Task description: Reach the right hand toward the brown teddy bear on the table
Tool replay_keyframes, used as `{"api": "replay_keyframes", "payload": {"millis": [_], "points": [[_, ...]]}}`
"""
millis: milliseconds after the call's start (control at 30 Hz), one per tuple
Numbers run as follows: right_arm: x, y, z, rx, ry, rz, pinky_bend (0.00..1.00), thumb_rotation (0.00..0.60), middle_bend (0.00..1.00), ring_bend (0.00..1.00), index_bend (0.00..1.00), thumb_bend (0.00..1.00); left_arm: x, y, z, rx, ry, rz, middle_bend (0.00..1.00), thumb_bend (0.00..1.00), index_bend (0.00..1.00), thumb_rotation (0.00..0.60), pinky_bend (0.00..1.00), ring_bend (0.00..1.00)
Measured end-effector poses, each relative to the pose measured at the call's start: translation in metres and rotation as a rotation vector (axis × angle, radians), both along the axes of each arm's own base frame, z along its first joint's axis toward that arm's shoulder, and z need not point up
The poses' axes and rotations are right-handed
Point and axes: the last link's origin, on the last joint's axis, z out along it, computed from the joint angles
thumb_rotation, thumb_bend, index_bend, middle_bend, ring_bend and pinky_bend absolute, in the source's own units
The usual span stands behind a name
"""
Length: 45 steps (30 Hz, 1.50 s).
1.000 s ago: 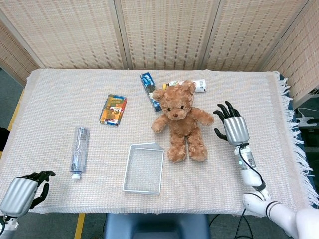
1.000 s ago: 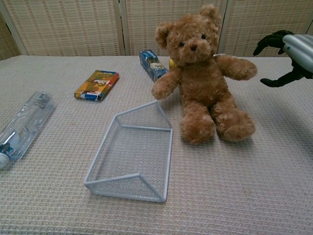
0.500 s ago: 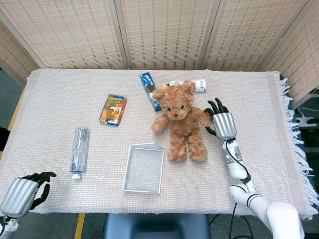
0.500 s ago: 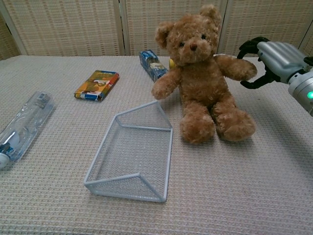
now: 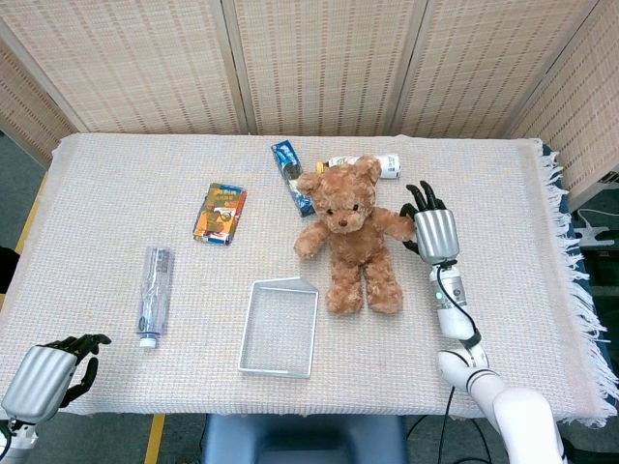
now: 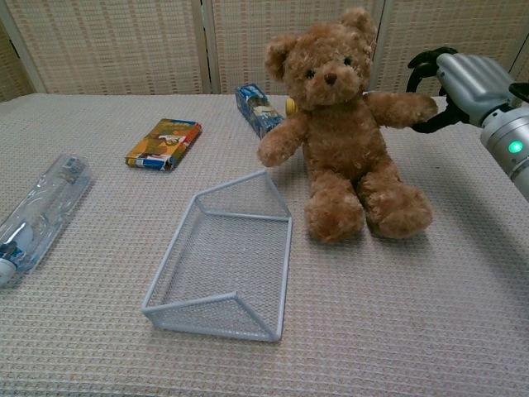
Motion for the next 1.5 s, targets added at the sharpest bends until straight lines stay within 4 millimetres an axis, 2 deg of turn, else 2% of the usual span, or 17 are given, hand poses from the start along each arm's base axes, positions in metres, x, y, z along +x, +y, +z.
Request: {"api": "replay_keyframes", "payload": {"millis": [367, 667, 933, 1233, 1500], "points": [[-0.013, 0.007, -0.012, 0.056, 0.041, -0.029, 0.38, 0.600, 0.16, 0.08, 0.54, 0.20, 0.000, -0.001, 0.000, 0.000, 0.006, -0.001, 0.49, 0.59, 0.37, 0.600, 0.73, 0.54], [-0.002, 0.011, -0.005, -0.030, 0.020, 0.026, 0.38, 0.600, 0.16, 0.08, 0.54, 0.20, 0.000, -0.001, -0.001, -0.005, 0.007, 0.001, 0.49, 0.59, 0.37, 0.600, 0.73, 0.54], [-0.007, 0.016, -0.018, 0.040, 0.074, 0.013, 0.38, 0.600, 0.16, 0.08, 0.54, 0.20, 0.000, -0.001, -0.001, -0.005, 0.010, 0.001, 0.49, 0.59, 0.37, 0.600, 0.73, 0.54], [-0.001, 0.014, -0.008, -0.020, 0.045, 0.040, 0.38, 0.600, 0.16, 0.08, 0.54, 0.20, 0.000, -0.001, -0.001, -0.009, 0.011, 0.006, 0.49, 0.59, 0.37, 0.600, 0.73, 0.54], [-0.002, 0.014, -0.007, -0.019, 0.049, 0.043, 0.38, 0.600, 0.16, 0.08, 0.53, 0.20, 0.000, -0.001, -0.002, -0.012, 0.011, 0.007, 0.49, 0.59, 0.37, 0.600, 0.73, 0.54]]}}
